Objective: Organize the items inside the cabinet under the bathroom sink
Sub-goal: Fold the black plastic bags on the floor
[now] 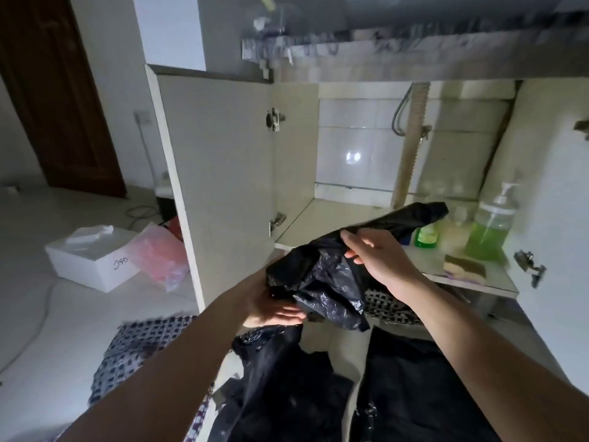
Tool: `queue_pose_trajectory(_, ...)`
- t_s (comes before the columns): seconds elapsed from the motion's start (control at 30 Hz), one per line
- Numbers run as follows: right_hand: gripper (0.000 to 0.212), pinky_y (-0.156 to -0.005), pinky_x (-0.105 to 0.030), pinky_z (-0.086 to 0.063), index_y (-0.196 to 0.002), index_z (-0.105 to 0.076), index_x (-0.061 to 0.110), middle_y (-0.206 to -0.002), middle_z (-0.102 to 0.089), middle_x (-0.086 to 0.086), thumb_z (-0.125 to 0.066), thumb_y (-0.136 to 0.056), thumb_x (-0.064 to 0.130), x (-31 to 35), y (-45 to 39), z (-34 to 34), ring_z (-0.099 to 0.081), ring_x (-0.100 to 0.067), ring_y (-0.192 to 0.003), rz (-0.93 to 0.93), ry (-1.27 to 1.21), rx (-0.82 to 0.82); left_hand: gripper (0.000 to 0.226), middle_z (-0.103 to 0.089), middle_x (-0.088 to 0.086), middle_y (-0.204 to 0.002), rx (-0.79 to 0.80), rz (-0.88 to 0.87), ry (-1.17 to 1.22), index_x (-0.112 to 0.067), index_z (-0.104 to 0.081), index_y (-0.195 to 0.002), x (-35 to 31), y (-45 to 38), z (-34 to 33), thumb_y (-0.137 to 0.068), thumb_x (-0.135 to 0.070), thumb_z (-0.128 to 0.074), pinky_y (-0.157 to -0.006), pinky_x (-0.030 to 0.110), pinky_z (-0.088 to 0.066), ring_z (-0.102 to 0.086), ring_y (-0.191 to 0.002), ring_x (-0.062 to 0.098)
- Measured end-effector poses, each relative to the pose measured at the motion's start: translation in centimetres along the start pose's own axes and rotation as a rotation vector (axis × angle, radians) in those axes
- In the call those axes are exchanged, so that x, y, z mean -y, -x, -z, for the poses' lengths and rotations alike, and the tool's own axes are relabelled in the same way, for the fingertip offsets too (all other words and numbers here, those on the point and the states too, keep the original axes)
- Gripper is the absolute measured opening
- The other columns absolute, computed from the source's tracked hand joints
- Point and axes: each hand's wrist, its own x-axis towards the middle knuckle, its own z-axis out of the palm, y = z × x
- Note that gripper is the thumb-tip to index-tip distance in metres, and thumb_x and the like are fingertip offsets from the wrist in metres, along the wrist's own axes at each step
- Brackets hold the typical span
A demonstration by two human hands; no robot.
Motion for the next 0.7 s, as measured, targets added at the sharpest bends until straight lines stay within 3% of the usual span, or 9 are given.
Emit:
queue_pose_trajectory(0.07,0.04,-0.066,-0.029,-0.041,-0.078,-0.06,-0.01,-0.077,-0.058,-0.036,-0.057,-0.093,0.027,-0.3,1.8,2.3,-0.053,-0.027,-0.067,0.022,0.074,0.083,0.044,-0.062,0.02,-0.11,0.037,-0.148,0.022,-0.003,-0.058,-0.114,-0.6,0.4,-3.3,-0.087,-0.039,-0.058,-0.068,0.044,-0.057,-0.063,-0.092,0.032)
queue_pose_trajectory(0.13,0.033,-0.065,-0.031,-0.04,-0.068,-0.064,0.003,-0.071,-0.066,-0.023,-0.06,-0.091,0.026,-1.4,3.6,4.5,-0.058,-0.031,-0.064,-0.012,0.217,0.099,0.026,-0.07,0.016,-0.093,-0.041,-0.3,-0.032,-0.003,-0.063,-0.101,-1.3,0.2,-6.6,-0.083,-0.022,-0.068,-0.058,0.034,-0.058,-0.068,-0.074,0.026)
queue_pose_trajectory(0.2,0.031,-0.061,-0.025,-0.044,-0.062,-0.062,0.013,-0.065,-0.069,-0.005,-0.06,-0.09,0.025,-2.4,5.6,6.6,-0.064,-0.017,-0.061,-0.127,0.426,0.116,0.026,-0.071,0.018,-0.097,-0.143,-0.422,-0.172,-0.001,-0.065,-0.106,-1.5,-0.2,-9.7,-0.085,-0.016,-0.068,-0.072,0.038,-0.059,-0.07,-0.079,0.029)
queue_pose_trajectory(0.27,0.028,-0.058,-0.017,-0.047,-0.064,-0.063,0.011,-0.064,-0.068,0.0,-0.058,-0.09,0.022,-3.1,7.5,8.2,-0.063,-0.007,-0.055,-0.299,0.546,0.242,0.028,-0.07,0.016,-0.106,-0.235,-0.562,-0.465,-0.004,-0.067,-0.11,-1.1,-0.8,-12.6,-0.087,-0.019,-0.065,-0.088,0.04,-0.054,-0.067,-0.094,0.03)
queue_pose_trajectory(0.37,0.026,-0.069,-0.022,-0.054,-0.07,-0.067,0.013,-0.072,-0.073,-0.001,-0.057,-0.087,0.03,-3.9,9.8,9.9,-0.063,-0.005,-0.056,-0.502,0.703,0.505,0.031,-0.068,0.012,-0.102,-0.327,-0.771,-1.052,-0.006,-0.068,-0.103,-0.4,-0.5,-15.9,-0.095,-0.031,-0.052,-0.081,0.033,-0.046,-0.061,-0.096,0.028)
queue_pose_trajectory(0.43,0.025,-0.067,-0.024,-0.051,-0.075,-0.067,0.013,-0.072,-0.072,0.002,-0.057,-0.086,0.033,-3.8,10.8,11.2,-0.064,-0.007,-0.06,-0.574,0.757,0.565,0.03,-0.067,0.008,-0.096,-0.271,-0.886,-1.14,-0.009,-0.068,-0.102,-0.2,0.1,-17.3,-0.097,-0.031,-0.048,-0.076,0.03,-0.041,-0.06,-0.093,0.026)
queue_pose_trajectory(0.57,0.02,-0.06,-0.015,-0.044,-0.089,-0.071,0.013,-0.079,-0.07,0.001,-0.066,-0.083,0.031,-3.8,11.0,14.5,-0.061,-0.008,-0.066,-0.415,0.728,0.228,0.02,-0.063,-0.008,-0.074,-0.086,-1.063,-1.064,-0.017,-0.072,-0.101,-0.3,1.1,-18.5,-0.094,-0.025,-0.054,-0.068,0.025,-0.042,-0.059,-0.074,0.012)
queue_pose_trajectory(0.7,0.051,-0.087,-0.026,-0.042,-0.122,-0.055,0.012,-0.117,-0.06,-0.008,-0.075,-0.076,0.024,-6.0,10.0,16.5,-0.057,-0.023,-0.106,-0.334,0.709,-0.166,0.014,-0.063,-0.004,-0.065,0.008,-1.21,-1.227,-0.02,-0.074,-0.095,-0.9,1.8,-19.3,-0.091,-0.021,-0.061,-0.061,0.025,-0.038,-0.054,-0.057,0.014)
